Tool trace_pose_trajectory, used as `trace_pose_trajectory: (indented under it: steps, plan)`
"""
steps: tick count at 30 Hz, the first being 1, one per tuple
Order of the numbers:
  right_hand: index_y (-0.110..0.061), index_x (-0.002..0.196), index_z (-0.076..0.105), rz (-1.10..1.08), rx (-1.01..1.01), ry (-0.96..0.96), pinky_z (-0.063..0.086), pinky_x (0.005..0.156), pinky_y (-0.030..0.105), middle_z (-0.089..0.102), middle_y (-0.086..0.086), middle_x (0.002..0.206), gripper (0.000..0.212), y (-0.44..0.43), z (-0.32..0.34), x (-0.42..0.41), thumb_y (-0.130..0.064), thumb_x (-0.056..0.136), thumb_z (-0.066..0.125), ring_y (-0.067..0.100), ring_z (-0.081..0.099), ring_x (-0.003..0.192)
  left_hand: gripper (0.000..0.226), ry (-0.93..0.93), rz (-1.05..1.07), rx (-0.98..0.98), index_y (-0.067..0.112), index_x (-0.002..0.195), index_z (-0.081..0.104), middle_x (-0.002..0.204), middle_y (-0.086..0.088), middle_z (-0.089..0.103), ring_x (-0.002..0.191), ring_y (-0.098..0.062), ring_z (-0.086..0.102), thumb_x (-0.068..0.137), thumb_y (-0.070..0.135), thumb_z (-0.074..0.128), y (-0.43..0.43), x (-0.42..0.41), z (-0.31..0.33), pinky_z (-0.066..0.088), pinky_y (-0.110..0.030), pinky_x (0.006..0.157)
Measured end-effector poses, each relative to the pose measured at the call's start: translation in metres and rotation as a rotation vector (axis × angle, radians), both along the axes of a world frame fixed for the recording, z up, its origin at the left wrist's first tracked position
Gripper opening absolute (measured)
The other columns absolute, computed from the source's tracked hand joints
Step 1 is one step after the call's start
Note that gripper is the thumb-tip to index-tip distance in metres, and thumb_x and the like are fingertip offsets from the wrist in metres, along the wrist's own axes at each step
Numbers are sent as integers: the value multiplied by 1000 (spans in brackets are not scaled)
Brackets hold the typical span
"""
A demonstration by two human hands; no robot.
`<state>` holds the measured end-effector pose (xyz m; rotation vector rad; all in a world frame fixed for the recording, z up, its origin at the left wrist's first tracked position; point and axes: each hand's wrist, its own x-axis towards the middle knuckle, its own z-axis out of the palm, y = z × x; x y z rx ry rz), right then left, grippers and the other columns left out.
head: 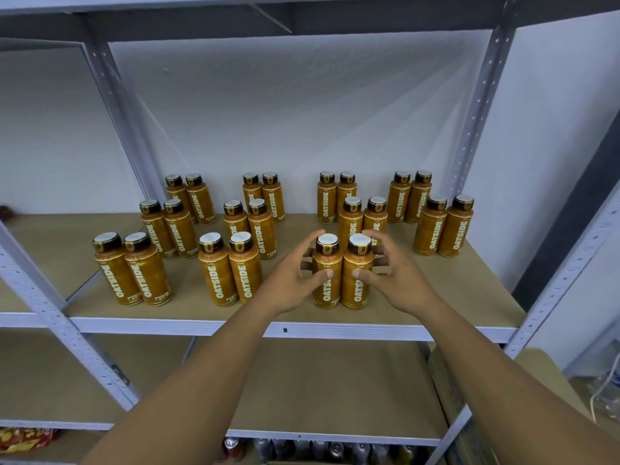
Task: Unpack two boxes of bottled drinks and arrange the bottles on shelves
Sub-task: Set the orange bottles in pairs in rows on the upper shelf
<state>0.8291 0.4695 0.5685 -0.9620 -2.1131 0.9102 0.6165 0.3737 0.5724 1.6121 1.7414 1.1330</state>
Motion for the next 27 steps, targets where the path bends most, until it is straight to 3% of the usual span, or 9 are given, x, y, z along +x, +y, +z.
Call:
trace_pose_trajectory:
  steps: [13,18,27]
  plan:
    - [-50,149,32,47,-32,24,53,97,33,50,-7,150,78,2,-1,5,-31,89,78,9,53,126,78,-25,-5,1,55,153,25,157,4,41,138,-17,47,96,28,71,1,1,-1,50,-41,107]
    - [-55,146,31,52,-32,24,51,90,24,50,-6,150,78,3,-2,4,-31,89,78,7,52,123,78,-17,-2,1,55,153,24,158,3,40,138,-18,46,96,29,71,0,1,-2,50,-44,108]
    - [-54,146,31,52,-34,31,50,87,21,50,-6,149,78,2,-1,4,-30,90,78,6,51,122,78,-2,-11,-5,50,156,24,159,5,39,141,-17,43,97,28,70,0,1,-1,48,-38,107]
